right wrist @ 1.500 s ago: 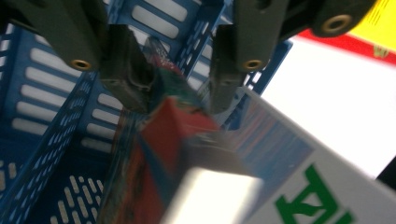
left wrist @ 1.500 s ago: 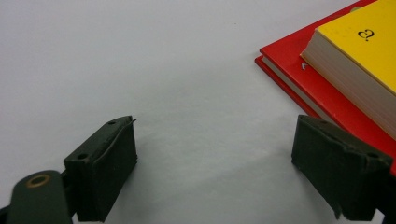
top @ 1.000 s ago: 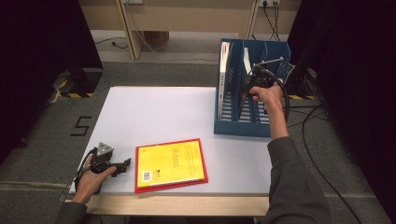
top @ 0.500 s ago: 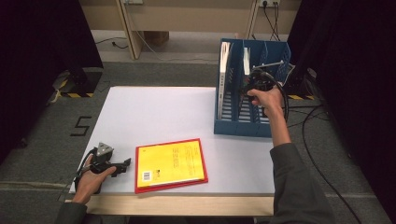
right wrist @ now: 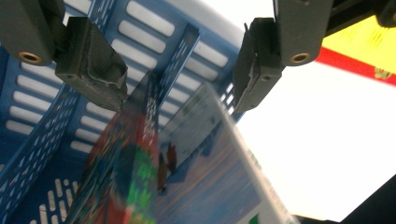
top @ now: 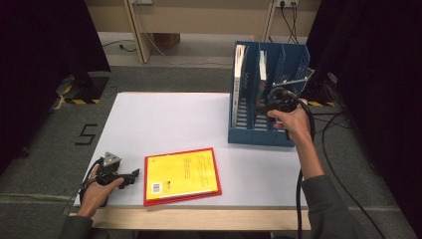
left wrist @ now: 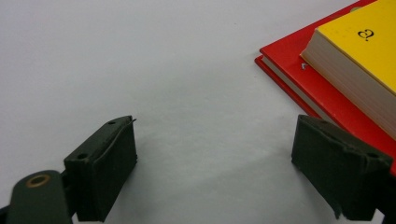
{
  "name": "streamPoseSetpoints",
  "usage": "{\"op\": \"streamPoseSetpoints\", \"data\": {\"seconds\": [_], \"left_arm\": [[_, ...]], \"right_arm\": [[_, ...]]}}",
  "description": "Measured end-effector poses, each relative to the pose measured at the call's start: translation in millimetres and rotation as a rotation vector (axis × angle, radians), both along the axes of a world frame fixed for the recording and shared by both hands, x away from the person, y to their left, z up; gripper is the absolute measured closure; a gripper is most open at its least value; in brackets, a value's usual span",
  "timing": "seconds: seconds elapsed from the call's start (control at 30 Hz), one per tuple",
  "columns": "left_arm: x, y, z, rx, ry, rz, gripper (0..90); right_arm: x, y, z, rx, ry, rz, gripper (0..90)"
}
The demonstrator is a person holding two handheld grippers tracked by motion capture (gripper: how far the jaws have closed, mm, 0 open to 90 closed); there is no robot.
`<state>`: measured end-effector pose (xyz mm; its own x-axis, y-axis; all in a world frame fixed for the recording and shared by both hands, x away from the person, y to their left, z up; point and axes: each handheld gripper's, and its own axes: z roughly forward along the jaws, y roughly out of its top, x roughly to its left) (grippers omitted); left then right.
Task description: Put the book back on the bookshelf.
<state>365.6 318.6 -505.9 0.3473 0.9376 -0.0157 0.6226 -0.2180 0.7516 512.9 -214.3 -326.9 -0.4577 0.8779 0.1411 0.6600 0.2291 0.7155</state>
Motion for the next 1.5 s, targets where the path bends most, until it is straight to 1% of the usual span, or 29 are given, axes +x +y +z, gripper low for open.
{"op": "streamPoseSetpoints", "data": {"seconds": [0.1, 0.23, 0.37, 0.47, 0.63, 0.77, 0.8, 0.87, 0.93, 0.97, 1.07, 1.17, 1.23, 1.27, 1.33, 1.4, 1.43, 1.5], "left_arm": [[0.0, 0.1, 0.0, -0.001, 0.0, 0.0, 12.9], [0.0, 0.1, 0.0, -0.001, 0.0, 0.0, 12.8], [0.0, 0.1, -0.1, -0.001, 0.0, 0.0, 12.8], [0.1, 0.2, -0.1, -0.001, 0.0, -0.001, 12.8], [0.1, 0.2, -0.1, -0.004, 0.0, 0.0, 12.8], [0.1, 0.2, -0.2, -0.005, -0.001, -0.001, 12.9], [0.1, 0.2, -0.2, -0.005, -0.001, -0.001, 12.9], [0.1, 0.2, -0.2, -0.005, -0.001, -0.001, 12.8], [0.1, 0.4, -0.2, -0.006, 0.0, -0.002, 12.9], [0.2, 0.3, -0.2, -0.006, 0.0, -0.002, 12.9], [0.1, 0.3, -0.2, -0.006, -0.001, -0.001, 12.8], [0.1, 0.3, -0.2, -0.006, -0.001, -0.002, 12.9], [0.1, 0.5, -0.1, -0.004, 0.001, -0.003, 12.8], [0.1, 0.5, -0.1, -0.004, 0.001, -0.003, 12.9], [0.1, 0.6, -0.1, -0.005, 0.001, -0.004, 12.8], [0.0, 0.5, -0.1, -0.004, 0.0, -0.003, 12.9], [0.1, 0.5, -0.1, -0.004, 0.001, -0.004, 12.9], [0.1, 0.6, -0.1, -0.005, 0.001, -0.004, 12.9]], "right_arm": [[-7.3, -2.1, -2.0, 0.002, -0.002, 0.011, 35.8], [-16.2, -7.9, -6.9, 0.001, -0.001, 0.007, 35.3], [-24.1, -9.1, -9.9, 0.0, -0.013, 0.01, 33.6], [-30.7, -6.6, -13.2, 0.026, -0.024, 0.031, 32.9], [-41.8, 1.6, -20.7, 0.038, -0.038, 0.064, 30.4], [-49.5, 7.4, -27.2, 0.055, -0.043, 0.083, 28.9], [-51.5, 8.5, -29.1, 0.065, -0.045, 0.086, 27.2], [-56.7, 10.6, -34.1, 0.086, -0.041, 0.084, 25.5], [-59.9, 11.8, -38.5, 0.093, -0.032, 0.095, 24.3], [-61.6, 12.2, -40.8, 0.099, -0.03, 0.09, 23.3], [-66.1, 13.9, -48.5, 0.092, -0.038, 0.087, 23.0], [-69.5, 16.9, -56.6, 0.119, -0.019, 0.108, 22.6], [-71.1, 18.7, -59.5, 0.122, -0.017, 0.112, 22.1], [-71.7, 19.8, -61.4, 0.13, -0.018, 0.119, 22.0], [-71.8, 21.6, -64.5, 0.143, -0.002, 0.132, 20.9], [-72.7, 21.3, -66.8, 0.18, 0.006, 0.138, 20.9], [-73.2, 21.3, -68.3, 0.186, 0.01, 0.139, 20.1], [-74.3, 22.8, -72.2, 0.16, 0.012, 0.147, 17.5]]}}
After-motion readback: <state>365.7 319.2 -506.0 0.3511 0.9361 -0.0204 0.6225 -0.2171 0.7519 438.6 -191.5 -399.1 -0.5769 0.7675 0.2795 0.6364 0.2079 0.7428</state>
